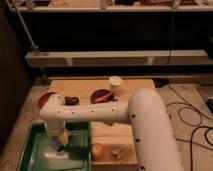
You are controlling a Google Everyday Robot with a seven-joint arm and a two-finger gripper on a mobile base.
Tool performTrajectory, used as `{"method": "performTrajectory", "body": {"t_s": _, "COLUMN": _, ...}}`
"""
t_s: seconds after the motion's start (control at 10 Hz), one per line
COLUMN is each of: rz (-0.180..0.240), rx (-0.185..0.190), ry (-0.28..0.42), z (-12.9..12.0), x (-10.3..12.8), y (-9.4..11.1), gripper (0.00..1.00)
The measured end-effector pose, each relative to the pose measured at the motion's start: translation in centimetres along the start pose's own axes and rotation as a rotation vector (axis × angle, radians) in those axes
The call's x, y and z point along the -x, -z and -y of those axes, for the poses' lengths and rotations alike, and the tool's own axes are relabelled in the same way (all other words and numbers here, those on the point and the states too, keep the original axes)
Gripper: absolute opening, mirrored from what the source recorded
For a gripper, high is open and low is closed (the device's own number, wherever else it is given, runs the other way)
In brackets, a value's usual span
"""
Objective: Wipe red bowl with sponge
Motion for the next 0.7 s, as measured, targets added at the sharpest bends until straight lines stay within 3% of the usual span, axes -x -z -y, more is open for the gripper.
{"method": "performTrajectory", "body": {"t_s": 0.1, "rz": 0.002, "rx": 0.001, "ry": -0.003, "z": 0.09, "x": 0.21, "y": 0.1, "gripper": 0.09}}
{"method": "performTrajectory", "body": {"t_s": 0.2, "rz": 0.003, "rx": 0.001, "ry": -0.002, "z": 0.07, "x": 0.2, "y": 0.11, "gripper": 0.04}}
{"method": "performTrajectory", "body": {"t_s": 0.7, "rz": 0.003, "rx": 0.002, "ry": -0.001, "z": 0.04, "x": 0.18, "y": 0.16, "gripper": 0.0}}
